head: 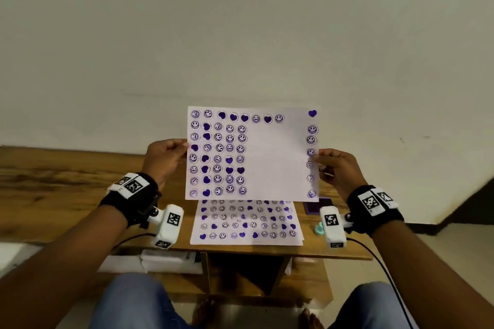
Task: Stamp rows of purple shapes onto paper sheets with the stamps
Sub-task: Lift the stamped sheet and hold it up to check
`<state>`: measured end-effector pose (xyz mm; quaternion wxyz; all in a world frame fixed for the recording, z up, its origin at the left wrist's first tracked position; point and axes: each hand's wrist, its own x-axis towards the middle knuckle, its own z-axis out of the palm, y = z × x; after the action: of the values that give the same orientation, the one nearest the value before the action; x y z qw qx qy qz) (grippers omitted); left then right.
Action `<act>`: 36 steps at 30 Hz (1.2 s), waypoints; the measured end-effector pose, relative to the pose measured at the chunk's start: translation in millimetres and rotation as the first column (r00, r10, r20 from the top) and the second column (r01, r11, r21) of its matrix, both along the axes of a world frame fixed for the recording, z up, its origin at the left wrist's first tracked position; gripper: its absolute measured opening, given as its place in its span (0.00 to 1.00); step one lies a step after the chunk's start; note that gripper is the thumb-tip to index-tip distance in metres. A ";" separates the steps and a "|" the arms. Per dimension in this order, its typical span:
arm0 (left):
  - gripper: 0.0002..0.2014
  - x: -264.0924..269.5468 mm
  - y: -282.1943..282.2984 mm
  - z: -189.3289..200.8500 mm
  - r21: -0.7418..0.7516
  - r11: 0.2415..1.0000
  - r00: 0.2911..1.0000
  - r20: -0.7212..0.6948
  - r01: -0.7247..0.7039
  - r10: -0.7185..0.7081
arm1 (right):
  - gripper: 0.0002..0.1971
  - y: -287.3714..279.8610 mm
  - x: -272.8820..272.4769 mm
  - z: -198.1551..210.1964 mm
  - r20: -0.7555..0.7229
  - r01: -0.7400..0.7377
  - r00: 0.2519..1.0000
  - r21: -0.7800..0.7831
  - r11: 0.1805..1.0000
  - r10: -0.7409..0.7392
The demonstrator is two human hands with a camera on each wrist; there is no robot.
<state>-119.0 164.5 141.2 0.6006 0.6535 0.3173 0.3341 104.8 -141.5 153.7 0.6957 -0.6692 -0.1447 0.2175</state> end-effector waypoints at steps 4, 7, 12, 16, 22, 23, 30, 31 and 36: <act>0.06 3.2 -2.6 36.2 0.145 0.988 0.999 0.022 -0.046 0.043 | 0.06 0.5 4.4 27.5 0.075 -0.012 0.997 0.009 1.000 0.011; 0.05 4.3 -4.1 57.7 0.181 0.982 0.998 0.047 -0.046 0.038 | 0.04 3.2 4.9 46.7 0.122 -0.016 0.992 0.016 1.000 0.014; 0.05 10.2 -1.7 91.2 0.204 0.977 0.994 0.099 -0.060 0.041 | 0.03 4.9 16.5 79.4 0.211 0.012 0.978 -0.004 1.000 -0.010; 0.04 22.3 -0.1 117.6 0.230 0.971 0.994 0.101 -0.063 0.040 | 0.02 7.0 29.0 110.1 0.267 0.041 0.963 -0.009 0.999 -0.037; 0.03 39.4 8.8 143.5 0.283 0.953 0.993 0.079 -0.104 0.085 | 0.04 8.9 45.3 136.8 0.307 0.042 0.951 -0.042 0.998 -0.027; 0.03 40.9 9.7 145.2 0.291 0.951 0.993 0.073 -0.108 0.090 | 0.03 8.2 47.5 137.9 0.310 0.041 0.951 -0.055 0.998 -0.022; 0.03 43.4 16.6 148.7 0.347 0.932 0.994 0.010 -0.101 0.104 | 0.06 4.4 53.4 135.9 0.311 0.016 0.950 -0.133 0.991 0.027; 0.04 43.1 17.3 149.4 0.349 0.932 0.995 0.004 -0.099 0.104 | 0.05 3.7 53.7 135.2 0.312 0.013 0.950 -0.132 0.991 0.029; 0.03 40.8 15.9 154.4 0.366 0.926 0.994 -0.002 -0.097 0.105 | 0.05 1.5 51.9 137.2 0.310 0.013 0.950 -0.140 0.990 0.032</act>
<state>-78.1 180.4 295.7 0.4472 0.7400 0.2892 0.4107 156.7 -140.0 290.9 0.6142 -0.7417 -0.2401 0.1224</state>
